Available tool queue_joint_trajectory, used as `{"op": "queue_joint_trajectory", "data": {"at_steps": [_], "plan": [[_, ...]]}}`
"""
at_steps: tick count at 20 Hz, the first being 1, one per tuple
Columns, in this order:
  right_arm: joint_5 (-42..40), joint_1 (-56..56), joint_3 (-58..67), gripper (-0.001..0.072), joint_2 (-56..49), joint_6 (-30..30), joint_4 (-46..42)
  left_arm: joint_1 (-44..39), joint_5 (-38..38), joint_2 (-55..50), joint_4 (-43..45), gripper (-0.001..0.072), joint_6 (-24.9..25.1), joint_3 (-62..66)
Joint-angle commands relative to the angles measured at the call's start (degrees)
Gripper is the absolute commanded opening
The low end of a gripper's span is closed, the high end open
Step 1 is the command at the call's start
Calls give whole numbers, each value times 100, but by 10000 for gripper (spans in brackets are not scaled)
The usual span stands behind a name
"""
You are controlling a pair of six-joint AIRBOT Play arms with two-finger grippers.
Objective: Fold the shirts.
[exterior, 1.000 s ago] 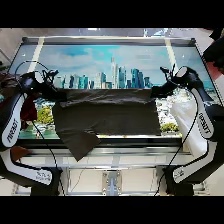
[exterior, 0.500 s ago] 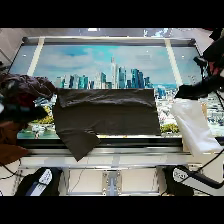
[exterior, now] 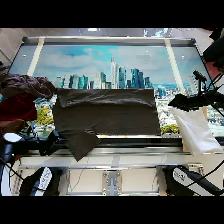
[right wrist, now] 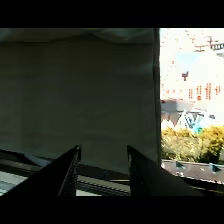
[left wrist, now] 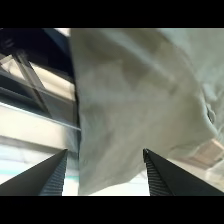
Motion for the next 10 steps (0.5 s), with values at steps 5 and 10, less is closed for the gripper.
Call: {"op": "queue_joint_trajectory", "data": {"at_steps": [5,10], "plan": [[-101,-13,-17,349,57,-195,544,-275,717,-1357,-1303,466,931,-177],[0,-13,348,307,57,-192,448,-531,811,-1541,-1462,15,1093,-173]]}}
